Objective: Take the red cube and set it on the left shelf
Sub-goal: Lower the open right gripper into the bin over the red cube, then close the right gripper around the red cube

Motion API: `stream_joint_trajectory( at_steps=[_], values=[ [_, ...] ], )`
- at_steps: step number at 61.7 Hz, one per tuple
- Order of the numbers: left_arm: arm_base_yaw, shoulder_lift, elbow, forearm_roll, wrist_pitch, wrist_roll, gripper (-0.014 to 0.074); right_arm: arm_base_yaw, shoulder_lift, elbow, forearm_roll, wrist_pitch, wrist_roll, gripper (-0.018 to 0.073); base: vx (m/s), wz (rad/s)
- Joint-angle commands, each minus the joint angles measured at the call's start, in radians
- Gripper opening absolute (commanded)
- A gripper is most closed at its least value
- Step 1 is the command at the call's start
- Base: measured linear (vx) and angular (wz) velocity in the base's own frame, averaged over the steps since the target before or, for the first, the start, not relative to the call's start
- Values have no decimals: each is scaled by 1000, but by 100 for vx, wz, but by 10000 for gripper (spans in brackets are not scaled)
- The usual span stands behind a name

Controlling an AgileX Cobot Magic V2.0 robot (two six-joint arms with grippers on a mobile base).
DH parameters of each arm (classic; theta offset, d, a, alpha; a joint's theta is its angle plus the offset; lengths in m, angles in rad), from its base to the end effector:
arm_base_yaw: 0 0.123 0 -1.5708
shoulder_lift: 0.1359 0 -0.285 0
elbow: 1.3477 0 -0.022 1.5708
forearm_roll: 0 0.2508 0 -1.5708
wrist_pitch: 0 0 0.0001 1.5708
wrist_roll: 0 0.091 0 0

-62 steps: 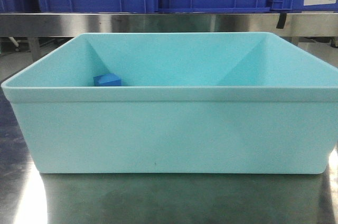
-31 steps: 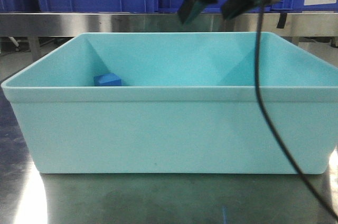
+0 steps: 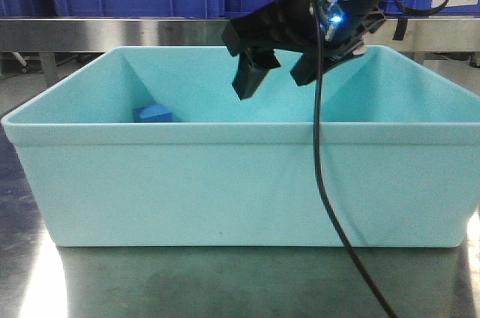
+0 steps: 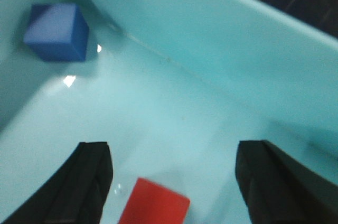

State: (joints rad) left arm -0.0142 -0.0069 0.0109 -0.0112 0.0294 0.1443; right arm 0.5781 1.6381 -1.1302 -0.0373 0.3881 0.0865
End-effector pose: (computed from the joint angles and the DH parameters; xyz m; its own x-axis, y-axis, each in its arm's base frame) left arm 0.0563 -0.0008 0.2072 0.0552 0.1319 -0.9897 0.0073 0.9912 0.1325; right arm 0.3007 0.1946 0.2539 -0.6329 -0.3509 -0.6901 -0.5060 0.8621 0.0257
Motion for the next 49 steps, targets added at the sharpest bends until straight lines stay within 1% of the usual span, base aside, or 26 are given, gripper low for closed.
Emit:
stream_joint_trajectory(
  at_steps=[1,13,49],
  values=[
    [-7,0,22,-5,-90,1,106,2,-37,-38,-1,2,-1,592,0,0],
    [-7,0,22,-5,-90,1,106,2,-11,-38,-1,54,-1,592,0,0],
    [-7,0,22,-5,-90,1,106,31,20,-39,3,43,-1,592,1,4]
  ],
)
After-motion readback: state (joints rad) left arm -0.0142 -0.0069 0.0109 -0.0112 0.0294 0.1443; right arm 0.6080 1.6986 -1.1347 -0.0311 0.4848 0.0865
